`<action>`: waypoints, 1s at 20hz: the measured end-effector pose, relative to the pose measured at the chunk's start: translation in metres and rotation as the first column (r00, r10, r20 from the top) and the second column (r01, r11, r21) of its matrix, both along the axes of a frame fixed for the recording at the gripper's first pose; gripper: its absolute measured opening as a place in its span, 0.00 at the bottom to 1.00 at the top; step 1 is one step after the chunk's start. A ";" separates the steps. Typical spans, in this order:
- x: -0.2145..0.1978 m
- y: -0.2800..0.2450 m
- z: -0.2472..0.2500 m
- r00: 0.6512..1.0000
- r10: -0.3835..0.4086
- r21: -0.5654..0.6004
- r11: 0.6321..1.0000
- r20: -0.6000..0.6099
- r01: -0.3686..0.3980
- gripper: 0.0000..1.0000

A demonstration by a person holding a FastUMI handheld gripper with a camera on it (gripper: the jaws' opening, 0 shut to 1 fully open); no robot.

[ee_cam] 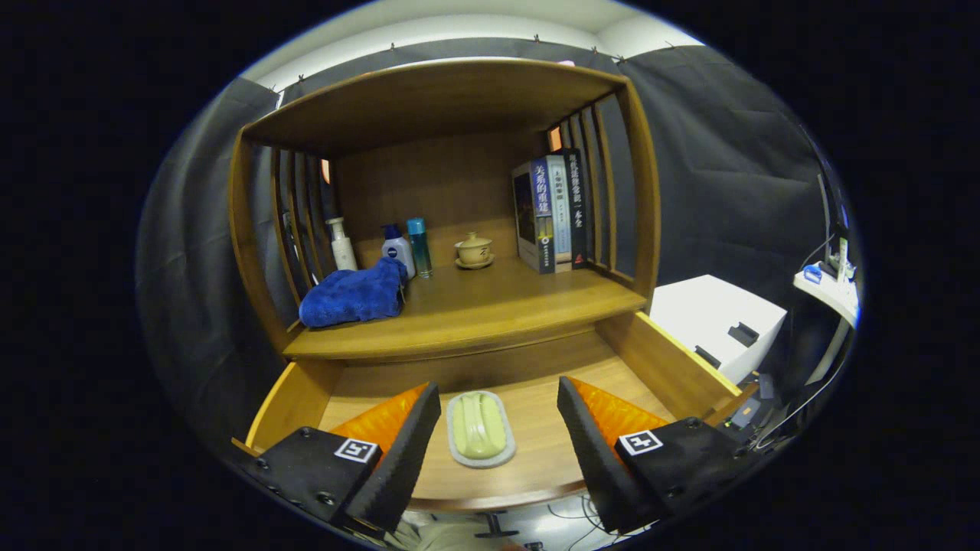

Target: Pull open the drawer, take out the items inside it, and place them on the countertop above the cabinet.

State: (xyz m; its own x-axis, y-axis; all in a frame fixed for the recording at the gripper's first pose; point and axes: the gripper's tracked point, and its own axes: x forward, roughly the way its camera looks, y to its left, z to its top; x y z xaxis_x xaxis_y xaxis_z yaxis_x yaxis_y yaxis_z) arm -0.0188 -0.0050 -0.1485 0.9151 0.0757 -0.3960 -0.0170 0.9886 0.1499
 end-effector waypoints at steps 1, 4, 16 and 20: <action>0.008 0.003 -0.003 1.000 0.017 -0.002 1.000 -0.024 -0.017 0.99; 0.028 0.014 -0.019 0.990 0.073 -0.017 0.997 -0.122 -0.076 0.99; 0.070 0.035 -0.106 0.825 0.129 -0.073 0.977 -0.550 -0.202 0.95; 0.071 0.032 -0.125 0.770 0.116 -0.072 0.976 -0.627 -0.206 0.83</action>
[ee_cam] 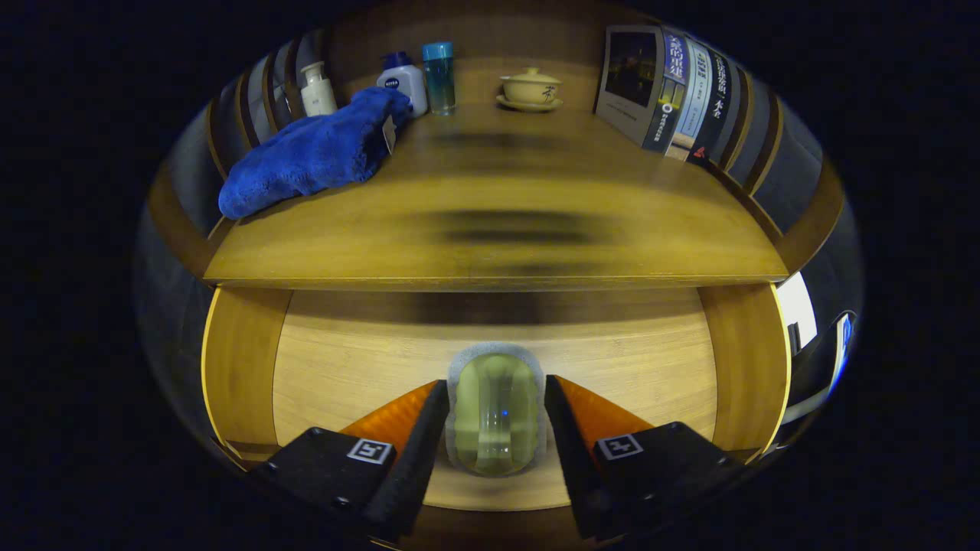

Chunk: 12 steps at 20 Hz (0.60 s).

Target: Pull open the drawer, take out the items inside it, and place them on the countertop above the cabinet.

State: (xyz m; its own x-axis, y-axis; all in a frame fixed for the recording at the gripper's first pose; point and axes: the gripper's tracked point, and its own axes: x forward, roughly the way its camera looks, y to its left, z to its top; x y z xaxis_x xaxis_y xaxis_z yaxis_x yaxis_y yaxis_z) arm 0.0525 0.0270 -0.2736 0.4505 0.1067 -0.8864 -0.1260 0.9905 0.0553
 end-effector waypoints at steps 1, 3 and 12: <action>-0.002 -0.002 -0.003 1.000 -0.005 -0.003 1.000 -0.024 0.005 0.77; -0.005 -0.002 -0.008 0.998 -0.010 -0.005 1.000 -0.060 0.010 0.59; -0.025 0.002 0.023 0.998 -0.009 0.054 0.998 -0.065 0.013 0.26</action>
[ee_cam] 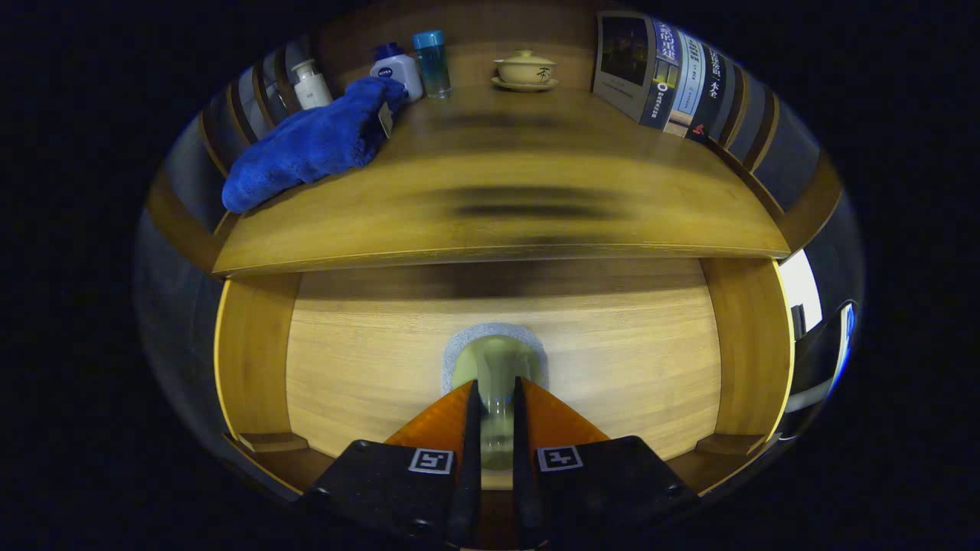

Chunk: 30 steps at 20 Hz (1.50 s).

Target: Pull open the drawer, take out the items inside it, and place them on the countertop above the cabinet.

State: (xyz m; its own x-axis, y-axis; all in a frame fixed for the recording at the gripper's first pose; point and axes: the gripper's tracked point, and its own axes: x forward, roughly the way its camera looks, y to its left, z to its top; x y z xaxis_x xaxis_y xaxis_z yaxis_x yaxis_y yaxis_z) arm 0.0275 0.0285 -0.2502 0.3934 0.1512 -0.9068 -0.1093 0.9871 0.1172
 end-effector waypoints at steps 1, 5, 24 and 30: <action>-0.002 0.001 0.009 1.000 0.003 0.006 1.000 0.006 -0.003 0.26; -0.007 -0.004 0.050 0.998 0.025 -0.004 1.000 0.054 -0.025 0.26; 0.092 -0.007 0.146 0.981 0.018 -0.030 0.999 0.195 -0.012 0.26; 0.145 -0.008 0.137 0.981 0.023 -0.062 0.998 0.195 -0.011 0.26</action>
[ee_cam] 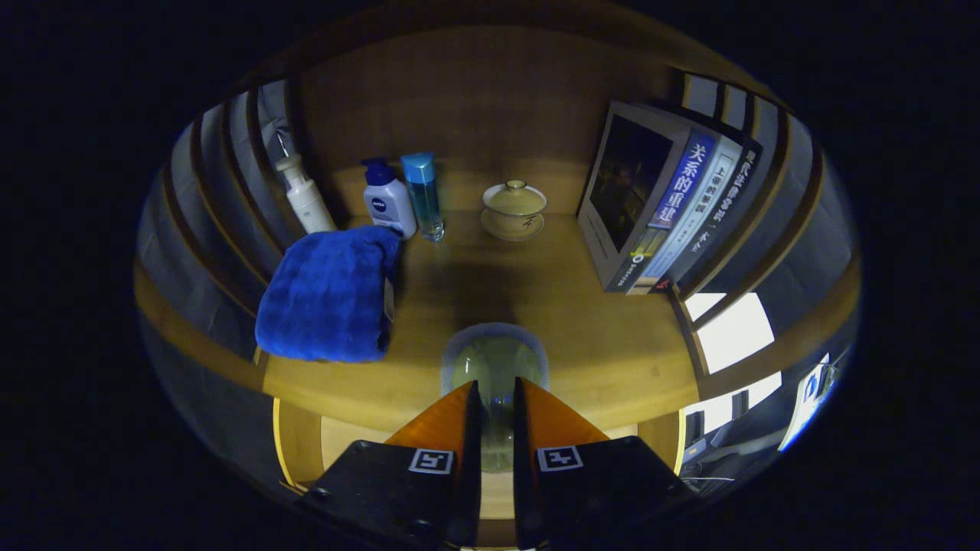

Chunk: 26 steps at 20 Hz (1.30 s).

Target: Pull open the drawer, take out the items inside it, and place them on the countertop above the cabinet.

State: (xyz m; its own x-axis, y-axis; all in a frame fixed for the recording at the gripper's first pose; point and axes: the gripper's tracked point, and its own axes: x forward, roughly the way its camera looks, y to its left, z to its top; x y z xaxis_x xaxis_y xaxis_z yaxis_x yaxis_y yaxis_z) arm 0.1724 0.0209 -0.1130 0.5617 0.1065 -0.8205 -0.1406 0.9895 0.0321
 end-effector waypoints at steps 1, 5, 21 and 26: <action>0.006 0.002 -0.002 1.000 0.004 0.005 1.000 -0.013 -0.004 0.26; 0.028 0.009 -0.013 0.999 -0.012 0.027 1.000 -0.031 0.013 0.26; 0.023 -0.001 -0.006 0.984 -0.079 0.071 0.995 0.158 0.069 0.94; -0.006 -0.009 0.006 0.968 -0.085 0.061 0.996 0.235 0.072 0.99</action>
State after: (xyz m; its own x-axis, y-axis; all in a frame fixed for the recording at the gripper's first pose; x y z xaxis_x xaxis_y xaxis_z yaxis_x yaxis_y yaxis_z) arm 0.1662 0.0121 -0.1069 0.7478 0.0928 -0.6574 -0.0723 0.9957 0.0584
